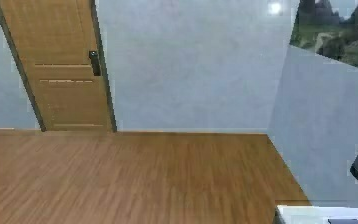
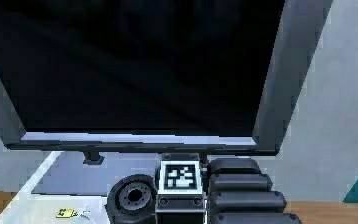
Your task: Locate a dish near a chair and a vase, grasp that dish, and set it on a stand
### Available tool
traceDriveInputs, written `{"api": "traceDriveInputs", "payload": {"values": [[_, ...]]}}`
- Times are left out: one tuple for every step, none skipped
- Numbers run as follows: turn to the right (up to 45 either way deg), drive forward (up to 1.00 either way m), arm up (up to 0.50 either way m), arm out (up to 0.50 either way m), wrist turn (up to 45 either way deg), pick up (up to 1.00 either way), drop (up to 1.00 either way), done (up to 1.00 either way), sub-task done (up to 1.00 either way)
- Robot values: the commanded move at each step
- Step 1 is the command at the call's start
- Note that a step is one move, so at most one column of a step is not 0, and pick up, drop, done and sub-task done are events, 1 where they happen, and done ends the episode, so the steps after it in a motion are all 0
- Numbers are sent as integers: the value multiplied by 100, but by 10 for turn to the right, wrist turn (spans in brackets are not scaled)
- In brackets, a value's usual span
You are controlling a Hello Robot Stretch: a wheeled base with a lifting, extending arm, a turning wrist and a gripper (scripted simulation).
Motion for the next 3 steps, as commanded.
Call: {"api": "traceDriveInputs", "payload": {"values": [[-420, 0, 0, 0, 0, 0, 0, 0, 0], [450, 0, 0, 0, 0, 0, 0, 0, 0], [450, 0, 0, 0, 0, 0, 0, 0, 0]]}}
